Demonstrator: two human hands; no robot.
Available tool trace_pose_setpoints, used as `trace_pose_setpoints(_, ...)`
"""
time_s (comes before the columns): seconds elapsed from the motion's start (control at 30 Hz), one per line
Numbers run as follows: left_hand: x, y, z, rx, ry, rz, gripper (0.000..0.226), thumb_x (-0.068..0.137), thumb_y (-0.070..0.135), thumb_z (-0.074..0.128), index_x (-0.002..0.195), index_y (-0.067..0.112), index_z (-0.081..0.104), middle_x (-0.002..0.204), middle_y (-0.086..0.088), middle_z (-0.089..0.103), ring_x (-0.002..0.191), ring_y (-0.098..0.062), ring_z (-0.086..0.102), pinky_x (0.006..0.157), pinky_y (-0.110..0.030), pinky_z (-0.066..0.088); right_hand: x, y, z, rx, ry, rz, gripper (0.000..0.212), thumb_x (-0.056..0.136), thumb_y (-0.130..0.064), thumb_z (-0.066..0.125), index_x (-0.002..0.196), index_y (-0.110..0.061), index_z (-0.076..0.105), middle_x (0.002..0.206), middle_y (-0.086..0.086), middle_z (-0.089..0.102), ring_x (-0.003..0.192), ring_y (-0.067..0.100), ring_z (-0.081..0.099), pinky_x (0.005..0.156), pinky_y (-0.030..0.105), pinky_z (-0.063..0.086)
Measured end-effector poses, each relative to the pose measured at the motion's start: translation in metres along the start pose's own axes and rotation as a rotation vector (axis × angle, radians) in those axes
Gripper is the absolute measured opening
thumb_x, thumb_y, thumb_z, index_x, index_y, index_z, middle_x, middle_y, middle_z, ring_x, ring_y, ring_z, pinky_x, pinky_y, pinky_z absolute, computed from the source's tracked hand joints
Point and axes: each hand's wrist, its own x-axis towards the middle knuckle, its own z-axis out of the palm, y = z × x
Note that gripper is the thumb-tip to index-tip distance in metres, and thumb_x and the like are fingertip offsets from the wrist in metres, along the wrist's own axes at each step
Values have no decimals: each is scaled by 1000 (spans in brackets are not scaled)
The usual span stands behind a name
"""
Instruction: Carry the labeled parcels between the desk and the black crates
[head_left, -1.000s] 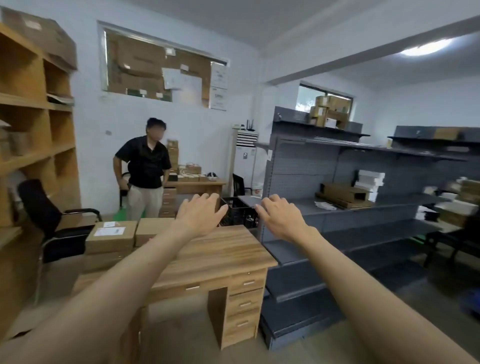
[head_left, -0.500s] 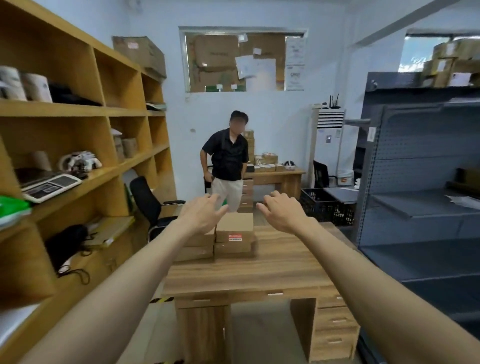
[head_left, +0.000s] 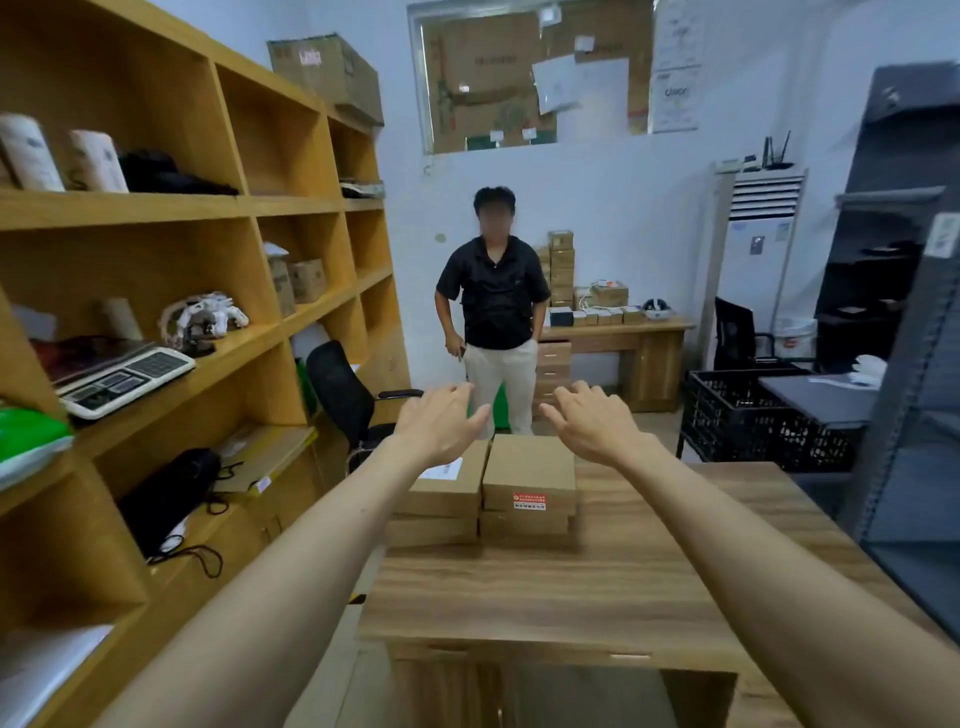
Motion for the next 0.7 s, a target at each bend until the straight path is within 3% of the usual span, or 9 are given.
trace_pose_setpoints(0.17, 54, -24, 45, -7, -60, -8, 56, 105, 51, 31, 148, 18, 42, 143, -10, 54, 126, -32, 52, 94, -45, 44, 54, 8, 43, -38, -30, 6, 46, 105, -47, 30, 122, -12, 55, 126, 16, 57, 113, 34, 57, 89, 46, 44)
trace_pose_setpoints(0.57, 228, -84, 140, -141, -131, 80, 53, 106, 51, 31, 143, 16, 43, 135, -12, 58, 121, -34, 54, 90, -46, 46, 203, 26, 128, -46, -170, 136, 53, 103, -53, 31, 134, -13, 49, 133, 17, 55, 119, 36, 55, 94, 47, 44)
trace_pose_setpoints(0.7, 282, -100, 183, -194, -172, 86, 59, 105, 53, 31, 153, 18, 36, 146, -12, 52, 131, -33, 50, 98, -46, 44, 243, 44, 170, -60, -231, 206, 55, 103, -53, 33, 137, -13, 48, 136, 16, 54, 122, 36, 54, 95, 46, 43)
